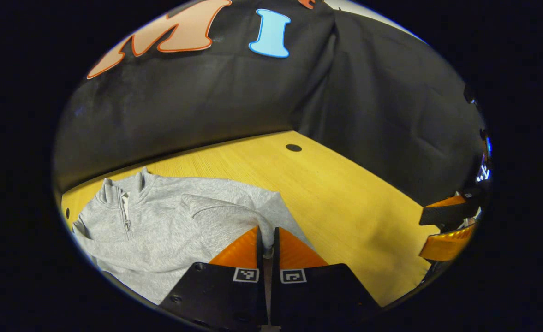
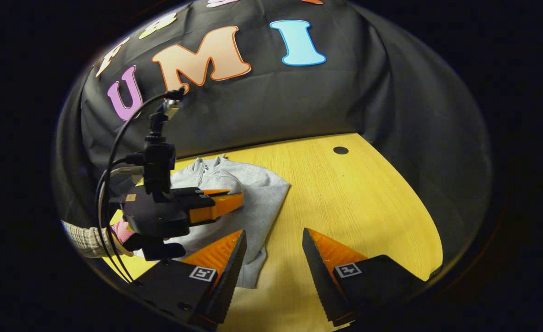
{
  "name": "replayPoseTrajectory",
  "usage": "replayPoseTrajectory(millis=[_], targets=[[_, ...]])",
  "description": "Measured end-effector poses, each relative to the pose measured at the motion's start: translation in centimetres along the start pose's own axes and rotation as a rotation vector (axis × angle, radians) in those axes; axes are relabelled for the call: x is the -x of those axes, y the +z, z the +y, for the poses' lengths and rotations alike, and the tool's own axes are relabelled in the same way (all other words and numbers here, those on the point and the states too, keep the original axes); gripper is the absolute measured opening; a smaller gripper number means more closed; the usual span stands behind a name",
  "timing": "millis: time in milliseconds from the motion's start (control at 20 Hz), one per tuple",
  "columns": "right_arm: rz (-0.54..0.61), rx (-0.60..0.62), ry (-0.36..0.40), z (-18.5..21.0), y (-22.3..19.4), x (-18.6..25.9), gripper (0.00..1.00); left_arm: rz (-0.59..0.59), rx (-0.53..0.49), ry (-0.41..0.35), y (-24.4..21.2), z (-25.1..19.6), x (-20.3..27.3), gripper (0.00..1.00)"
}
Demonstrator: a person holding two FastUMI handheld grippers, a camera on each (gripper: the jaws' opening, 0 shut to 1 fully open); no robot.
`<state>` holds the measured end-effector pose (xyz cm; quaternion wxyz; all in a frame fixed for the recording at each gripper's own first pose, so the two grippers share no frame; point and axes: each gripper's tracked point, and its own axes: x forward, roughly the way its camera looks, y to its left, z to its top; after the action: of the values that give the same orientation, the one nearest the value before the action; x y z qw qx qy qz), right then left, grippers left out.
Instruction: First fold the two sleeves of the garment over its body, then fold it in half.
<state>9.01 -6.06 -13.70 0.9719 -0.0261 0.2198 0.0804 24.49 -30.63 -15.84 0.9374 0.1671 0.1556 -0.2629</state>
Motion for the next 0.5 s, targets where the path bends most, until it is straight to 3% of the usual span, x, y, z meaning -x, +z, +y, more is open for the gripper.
replayPoseTrajectory(millis=[100,200,350,500], targets=[[0.009,0.003,0.000,0.0,-0.3,-0.2,0.72,-0.017,0.031,-0.005,0.1,-0.2,-0.8,0.07],[0.015,0.010,0.004,0.1,-0.6,-0.5,0.72,-0.041,0.042,-0.028,0.7,-0.5,-0.8,0.24],[0.031,0.027,0.010,0.7,-1.1,-0.9,0.72,-0.077,0.022,0.015,1.6,0.7,1.0,0.99],[0.054,0.050,0.025,1.4,-2.3,-1.3,0.72,-0.091,0.055,0.051,1.4,2.4,3.2,0.95]])
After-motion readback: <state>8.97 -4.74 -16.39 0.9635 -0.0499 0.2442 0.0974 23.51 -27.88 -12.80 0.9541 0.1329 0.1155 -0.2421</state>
